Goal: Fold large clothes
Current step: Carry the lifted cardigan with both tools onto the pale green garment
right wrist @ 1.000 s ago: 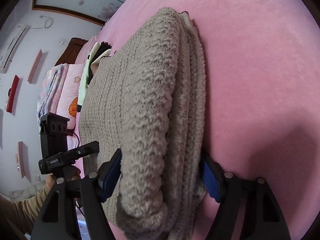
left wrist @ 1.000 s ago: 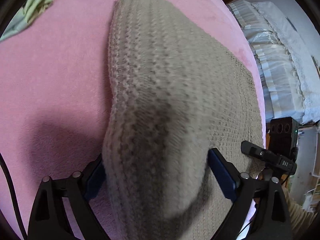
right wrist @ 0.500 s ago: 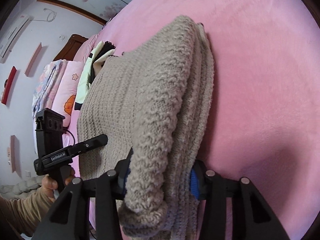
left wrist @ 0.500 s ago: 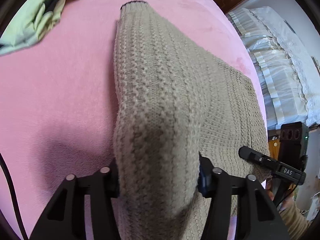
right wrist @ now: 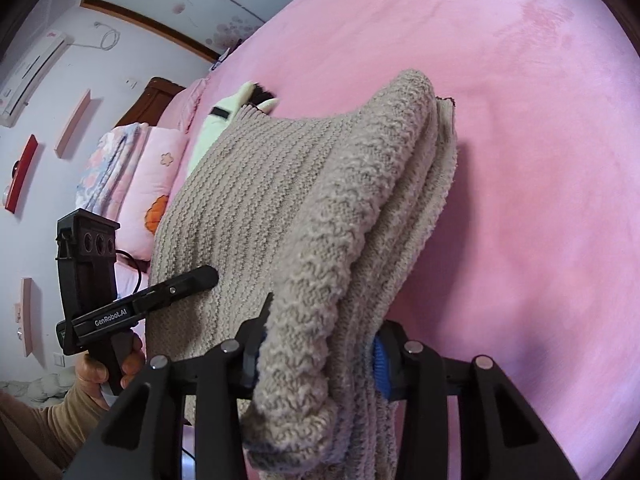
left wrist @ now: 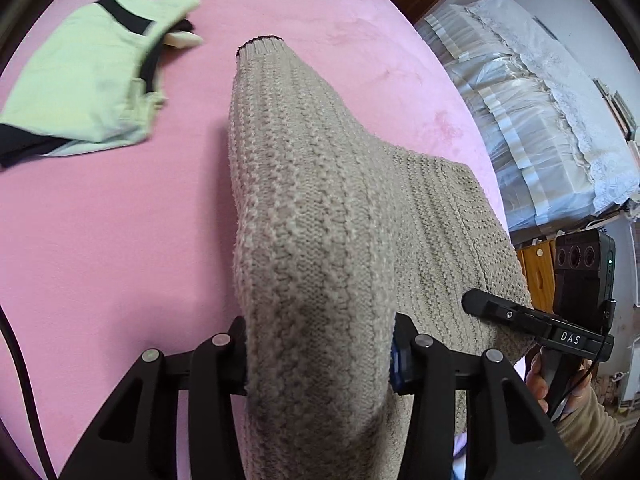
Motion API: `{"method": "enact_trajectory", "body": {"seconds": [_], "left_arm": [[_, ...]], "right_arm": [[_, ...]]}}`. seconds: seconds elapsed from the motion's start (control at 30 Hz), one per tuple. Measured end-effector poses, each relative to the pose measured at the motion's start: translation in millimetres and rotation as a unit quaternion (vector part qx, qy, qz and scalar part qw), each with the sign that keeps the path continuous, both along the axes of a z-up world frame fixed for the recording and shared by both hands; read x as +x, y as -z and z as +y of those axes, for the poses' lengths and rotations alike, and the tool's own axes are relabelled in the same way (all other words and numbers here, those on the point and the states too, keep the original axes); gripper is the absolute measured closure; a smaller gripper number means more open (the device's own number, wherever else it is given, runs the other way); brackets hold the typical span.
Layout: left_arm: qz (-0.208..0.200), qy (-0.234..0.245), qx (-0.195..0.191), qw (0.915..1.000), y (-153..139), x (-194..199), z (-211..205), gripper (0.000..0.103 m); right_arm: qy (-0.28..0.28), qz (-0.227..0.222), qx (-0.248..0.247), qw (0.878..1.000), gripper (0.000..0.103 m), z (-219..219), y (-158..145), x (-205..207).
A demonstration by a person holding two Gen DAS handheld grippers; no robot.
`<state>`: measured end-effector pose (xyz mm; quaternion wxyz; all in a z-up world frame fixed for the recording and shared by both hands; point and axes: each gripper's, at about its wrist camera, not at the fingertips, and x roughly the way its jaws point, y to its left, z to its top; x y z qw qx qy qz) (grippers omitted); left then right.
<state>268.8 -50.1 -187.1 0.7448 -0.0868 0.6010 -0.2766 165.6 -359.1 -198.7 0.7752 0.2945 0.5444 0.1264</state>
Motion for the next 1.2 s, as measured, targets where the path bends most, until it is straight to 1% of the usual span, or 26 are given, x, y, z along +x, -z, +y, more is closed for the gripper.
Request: {"method": "enact_trajectory", "body": {"seconds": [0.13, 0.27, 0.37, 0.43, 0.53, 0.57, 0.6, 0.67, 0.77, 0.83, 0.93, 1.1, 1.2], "left_arm": [[-0.009, -0.008, -0.002, 0.9999, -29.2, 6.4, 51.2, 0.058], [-0.036, -0.020, 0.000, 0.9992, -62.0, 30.7, 111.2, 0.058], [-0.066, -0.029, 0.001, 0.9974, -84.1, 65.6, 156.8, 0.058], [-0.089, -0.033, 0.001, 0.9955, -94.7, 95.7, 182.5, 0.058], [-0.127, -0.036, -0.004, 0.9912, -103.9, 146.8, 214.2, 0.058], [-0.136, -0.038, -0.008, 0.9900, -103.1, 162.5, 221.0, 0.057], [-0.140, -0.041, -0.010, 0.9892, -101.7, 178.6, 225.5, 0.057], [-0.152, -0.045, -0.017, 0.9873, -95.3, 214.3, 236.9, 0.057], [-0.160, -0.049, -0.020, 0.9857, -75.3, 263.5, 248.4, 0.057], [-0.156, -0.051, -0.024, 0.9862, -54.9, 291.9, 258.1, 0.057], [-0.139, -0.053, -0.027, 0.9885, -21.8, 326.4, 263.1, 0.057], [-0.110, -0.049, -0.014, 0.9926, 34.2, 357.1, 252.6, 0.057], [-0.110, -0.053, -0.015, 0.9924, 53.9, 358.6, 247.3, 0.055]], "right_arm": [[-0.012, -0.013, 0.007, 1.000, 0.063, 47.7, -20.3, 9.0], [-0.028, -0.048, 0.016, 0.998, 0.063, 106.8, -43.6, 42.8], [-0.033, -0.079, 0.022, 0.996, 0.063, 146.7, -58.9, 78.0], [-0.038, -0.101, 0.021, 0.994, 0.063, 171.7, -65.7, 107.7], [-0.044, -0.129, 0.015, 0.991, 0.063, 202.7, -71.0, 157.4], [-0.046, -0.141, 0.010, 0.989, 0.063, 212.4, -71.4, 179.5], [-0.046, -0.145, 0.008, 0.988, 0.063, 218.7, -70.2, 193.2], [-0.048, -0.152, -0.001, 0.987, 0.063, 229.2, -64.2, 231.1], [-0.046, -0.149, -0.014, 0.988, 0.063, 239.6, -45.7, 277.7], [-0.046, -0.142, -0.025, 0.988, 0.063, 242.6, -29.8, 304.8], [-0.045, -0.131, -0.043, 0.989, 0.063, 249.2, -5.4, 332.6], [-0.037, -0.096, -0.068, 0.992, 0.063, 250.9, 37.5, 366.8], [-0.037, -0.077, -0.083, 0.993, 0.063, 246.3, 59.2, 374.5]]}}
